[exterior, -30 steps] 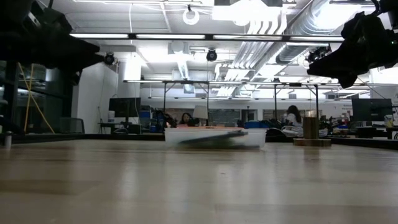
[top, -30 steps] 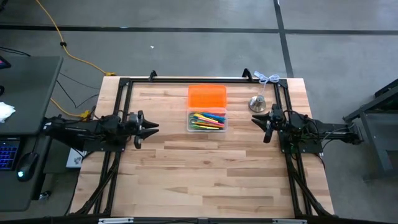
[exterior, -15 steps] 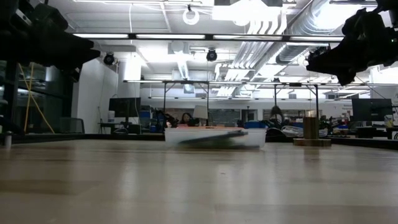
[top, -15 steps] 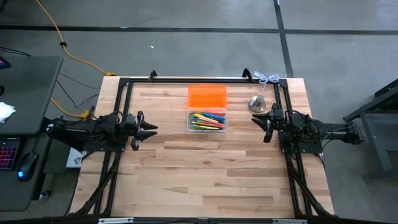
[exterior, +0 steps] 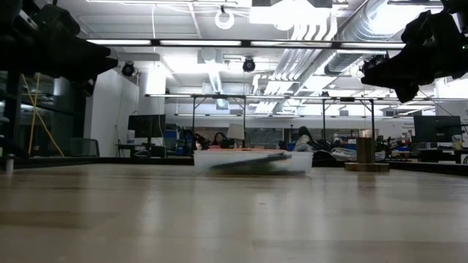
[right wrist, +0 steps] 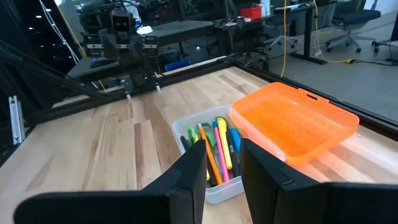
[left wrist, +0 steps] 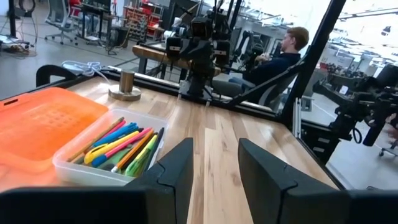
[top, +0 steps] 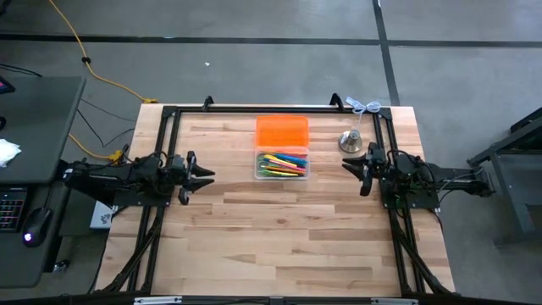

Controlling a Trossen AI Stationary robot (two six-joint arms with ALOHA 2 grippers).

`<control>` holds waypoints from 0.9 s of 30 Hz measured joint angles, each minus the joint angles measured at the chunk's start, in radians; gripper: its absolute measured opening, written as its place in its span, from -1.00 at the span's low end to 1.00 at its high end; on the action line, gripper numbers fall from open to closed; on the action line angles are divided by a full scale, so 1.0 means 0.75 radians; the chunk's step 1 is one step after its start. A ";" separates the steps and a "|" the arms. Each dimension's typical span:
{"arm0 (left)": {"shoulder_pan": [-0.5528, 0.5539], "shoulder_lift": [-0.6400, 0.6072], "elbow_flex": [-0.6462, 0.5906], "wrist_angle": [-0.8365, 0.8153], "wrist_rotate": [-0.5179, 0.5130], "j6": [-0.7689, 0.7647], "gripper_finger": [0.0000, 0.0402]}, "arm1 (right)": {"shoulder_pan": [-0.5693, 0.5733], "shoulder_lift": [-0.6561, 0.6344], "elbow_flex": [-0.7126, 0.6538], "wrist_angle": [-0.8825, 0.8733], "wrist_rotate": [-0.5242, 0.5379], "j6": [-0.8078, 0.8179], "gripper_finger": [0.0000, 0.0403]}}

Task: Pick & place school supplies into a supply box
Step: Return to Home Position

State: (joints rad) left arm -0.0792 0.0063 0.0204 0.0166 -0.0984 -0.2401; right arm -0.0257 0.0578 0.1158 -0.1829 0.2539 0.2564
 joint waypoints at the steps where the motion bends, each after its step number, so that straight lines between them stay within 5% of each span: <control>1: 0.000 0.000 0.000 -0.003 0.000 0.000 -0.22 | 0.000 0.000 0.000 0.000 0.000 -0.005 -0.63; 27: 0.000 0.000 0.001 -0.017 0.004 -0.001 -0.22 | 0.000 0.000 0.000 0.000 0.001 0.006 -0.63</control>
State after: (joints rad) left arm -0.0792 0.0063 0.0212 0.0040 -0.0953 -0.2405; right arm -0.0257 0.0578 0.1158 -0.1829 0.2543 0.2611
